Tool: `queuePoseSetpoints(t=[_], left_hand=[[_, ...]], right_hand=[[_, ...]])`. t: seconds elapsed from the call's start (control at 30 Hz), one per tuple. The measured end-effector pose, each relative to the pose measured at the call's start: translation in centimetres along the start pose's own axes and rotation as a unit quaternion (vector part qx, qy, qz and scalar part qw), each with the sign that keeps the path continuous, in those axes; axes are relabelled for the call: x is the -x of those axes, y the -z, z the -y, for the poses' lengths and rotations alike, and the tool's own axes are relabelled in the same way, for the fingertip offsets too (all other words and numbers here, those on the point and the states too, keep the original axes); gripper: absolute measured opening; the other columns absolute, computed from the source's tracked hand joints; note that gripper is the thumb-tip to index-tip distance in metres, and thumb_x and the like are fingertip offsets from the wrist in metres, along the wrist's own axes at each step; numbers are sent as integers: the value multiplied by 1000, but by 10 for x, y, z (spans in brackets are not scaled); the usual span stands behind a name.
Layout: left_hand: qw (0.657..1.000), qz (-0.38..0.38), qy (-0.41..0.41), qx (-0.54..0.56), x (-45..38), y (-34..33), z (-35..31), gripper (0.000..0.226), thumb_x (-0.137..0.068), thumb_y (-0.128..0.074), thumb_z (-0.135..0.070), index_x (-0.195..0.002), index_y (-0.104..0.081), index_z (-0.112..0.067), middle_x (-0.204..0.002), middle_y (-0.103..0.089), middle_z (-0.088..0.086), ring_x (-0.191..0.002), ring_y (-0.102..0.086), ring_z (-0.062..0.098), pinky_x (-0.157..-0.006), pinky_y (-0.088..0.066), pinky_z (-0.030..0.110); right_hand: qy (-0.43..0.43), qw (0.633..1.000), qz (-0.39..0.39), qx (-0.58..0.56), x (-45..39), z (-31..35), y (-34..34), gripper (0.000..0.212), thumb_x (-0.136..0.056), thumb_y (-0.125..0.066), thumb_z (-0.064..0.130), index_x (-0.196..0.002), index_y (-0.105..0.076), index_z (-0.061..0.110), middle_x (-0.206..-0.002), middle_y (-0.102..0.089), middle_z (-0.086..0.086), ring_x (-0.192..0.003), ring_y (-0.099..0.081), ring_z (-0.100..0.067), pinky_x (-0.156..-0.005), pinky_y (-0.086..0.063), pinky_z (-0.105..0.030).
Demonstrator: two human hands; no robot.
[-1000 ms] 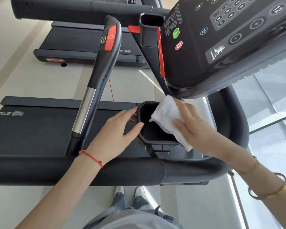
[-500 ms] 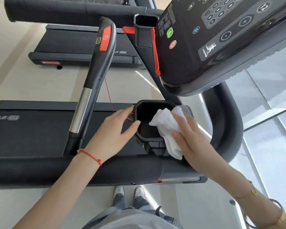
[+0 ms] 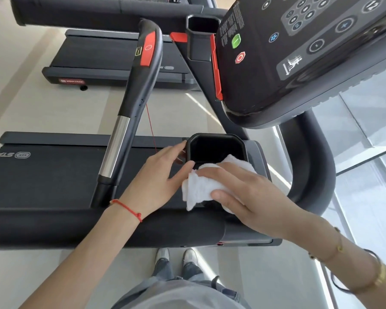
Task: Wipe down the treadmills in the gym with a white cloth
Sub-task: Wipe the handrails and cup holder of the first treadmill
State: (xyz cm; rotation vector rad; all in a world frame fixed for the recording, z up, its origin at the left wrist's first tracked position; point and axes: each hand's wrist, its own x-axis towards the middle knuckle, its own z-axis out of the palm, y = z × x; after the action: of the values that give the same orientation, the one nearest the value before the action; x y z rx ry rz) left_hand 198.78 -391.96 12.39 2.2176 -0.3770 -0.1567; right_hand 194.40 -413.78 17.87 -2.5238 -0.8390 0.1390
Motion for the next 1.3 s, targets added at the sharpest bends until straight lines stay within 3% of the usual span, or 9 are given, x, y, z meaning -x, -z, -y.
queuePoseSetpoints(t=[0.07, 0.17, 0.37, 0.53, 0.63, 0.9, 1.07, 1.17, 1.3], left_hand=[[1000, 7, 5, 4, -1, 0, 1, 71, -84, -40, -61, -148, -39, -29, -123, -57, -10, -112, -55, 5, -103, -46, 31], [1000, 0, 0, 4, -1, 0, 1, 69, -85, -40, -60, -147, -40, -30, -121, -58, -12, -111, -56, 3, -102, -46, 30], [1000, -10, -15, -5, -1, 0, 3, 67, -86, -36, -65, -146, -41, -34, -117, -59, -18, -110, -56, -1, -100, -45, 22], [1000, -18, -21, -9, -1, -2, 3, 63, -87, -37, -64, -144, -42, -37, -114, -58, -22, -107, -55, -5, -98, -42, 16], [1000, -20, -17, -17, 0, -2, 3, 65, -87, -36, -65, -145, -42, -36, -116, -57, -22, -108, -54, -6, -98, -39, 12], [999, -23, -17, -20, 0, -3, 2, 56, -92, -42, -54, -145, -42, -36, -115, -59, -18, -106, -56, -2, -99, -44, 20], [999, -23, -4, -24, -1, -3, 2, 58, -91, -42, -56, -145, -41, -34, -118, -58, -18, -109, -55, -2, -100, -44, 21], [999, -26, -9, -24, 0, -4, 1, 57, -92, -43, -53, -145, -41, -35, -117, -58, -18, -109, -55, -2, -99, -44, 21], [1000, -22, -10, -18, 0, -2, 0, 61, -91, -41, -55, -147, -41, -31, -121, -58, -16, -111, -55, -1, -101, -45, 24]], right_hand=[[-20, 999, 4, 26, -12, 5, -3, 41, -100, -34, 46, -135, -46, 27, -118, -57, 10, -101, -54, -13, -85, -36, -21], [-37, 998, 3, 60, -7, 5, -3, 45, -99, -34, 51, -132, -50, 25, -114, -59, 8, -95, -56, -17, -73, -51, -34], [-43, 980, -85, 173, 33, -2, -3, 30, -97, -57, 21, -126, -59, 17, -127, -58, -4, -96, -61, -20, -66, -51, -24], [-145, 972, -181, 27, 30, -1, -10, 40, -99, -50, 25, -138, -42, 24, -145, -35, 8, -116, -48, -14, -79, -42, -14], [-215, 951, -220, -28, 19, -11, -12, 45, -99, -46, 28, -141, -29, 31, -149, -25, 11, -115, -43, -11, -77, -37, -20], [-226, 964, -134, -32, -28, -29, -9, 57, -99, -48, 19, -149, -21, 13, -145, -28, -16, -121, -44, -35, -80, -23, -11], [-136, 984, -108, -36, 2, -26, -8, 57, -101, -44, 21, -152, -19, 23, -156, -17, -3, -136, -35, -25, -99, -32, -18], [-62, 996, -57, 28, -6, -36, -4, 53, -101, -46, 16, -151, -29, 19, -159, -23, -2, -149, -11, -20, -120, -16, -32], [-22, 994, -13, 111, -41, -49, 6, 54, -97, -51, 8, -148, -35, 12, -157, -27, -6, -149, -13, -23, -123, -4, -32]])
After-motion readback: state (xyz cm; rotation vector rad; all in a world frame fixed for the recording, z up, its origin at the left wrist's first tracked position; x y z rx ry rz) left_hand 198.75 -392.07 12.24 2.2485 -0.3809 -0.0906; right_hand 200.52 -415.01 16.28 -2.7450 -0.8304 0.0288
